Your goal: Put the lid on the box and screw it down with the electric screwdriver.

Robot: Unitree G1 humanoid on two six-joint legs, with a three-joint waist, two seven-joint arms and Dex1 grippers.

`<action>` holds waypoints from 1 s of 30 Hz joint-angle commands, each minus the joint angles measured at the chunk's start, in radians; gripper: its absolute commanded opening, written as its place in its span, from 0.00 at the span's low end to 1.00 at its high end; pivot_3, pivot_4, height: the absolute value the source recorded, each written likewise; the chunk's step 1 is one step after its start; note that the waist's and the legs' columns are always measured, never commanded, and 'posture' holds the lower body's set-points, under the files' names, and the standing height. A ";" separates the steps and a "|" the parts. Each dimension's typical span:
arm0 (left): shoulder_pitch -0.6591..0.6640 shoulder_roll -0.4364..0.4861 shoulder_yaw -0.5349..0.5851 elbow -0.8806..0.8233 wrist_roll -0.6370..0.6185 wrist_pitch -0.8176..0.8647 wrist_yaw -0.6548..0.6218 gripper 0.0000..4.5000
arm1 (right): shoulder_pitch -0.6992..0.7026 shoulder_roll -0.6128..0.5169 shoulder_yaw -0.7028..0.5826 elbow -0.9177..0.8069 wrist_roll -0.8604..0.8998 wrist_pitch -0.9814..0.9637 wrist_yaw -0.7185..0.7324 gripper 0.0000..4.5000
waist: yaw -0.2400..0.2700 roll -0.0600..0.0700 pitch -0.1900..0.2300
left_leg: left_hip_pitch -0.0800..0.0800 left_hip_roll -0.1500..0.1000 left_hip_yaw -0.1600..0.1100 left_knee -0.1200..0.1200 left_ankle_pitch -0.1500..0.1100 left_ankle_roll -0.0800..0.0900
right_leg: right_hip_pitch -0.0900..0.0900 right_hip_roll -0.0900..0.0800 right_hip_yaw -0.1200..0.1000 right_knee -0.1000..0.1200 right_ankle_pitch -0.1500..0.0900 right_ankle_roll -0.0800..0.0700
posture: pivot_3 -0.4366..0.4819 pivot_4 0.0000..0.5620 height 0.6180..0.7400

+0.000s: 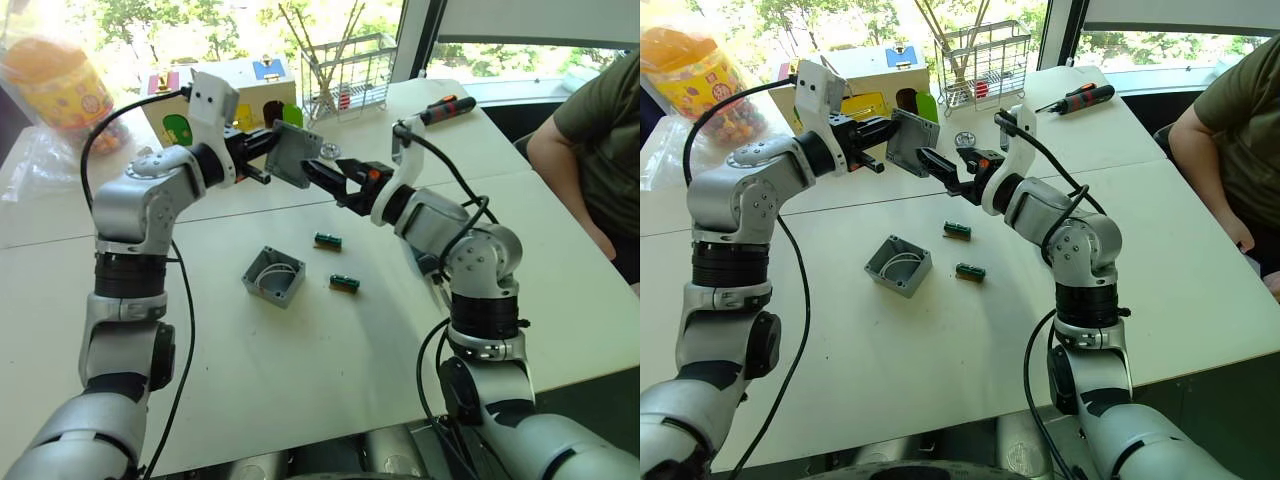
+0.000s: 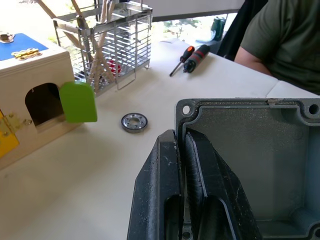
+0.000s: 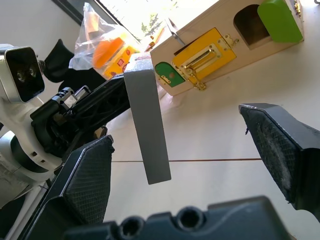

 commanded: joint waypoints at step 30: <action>0.059 0.250 0.213 -0.177 -0.338 0.255 -0.259 0.99 | 0.013 0.032 -0.015 -0.056 -0.024 -0.090 0.006 0.02 | -0.012 0.000 0.000 | 0.000 0.000 0.000 -0.002 0.000 0.000 | -0.001 0.000 0.001 0.000 0.000 0.000 | 0.48 0.27 1.00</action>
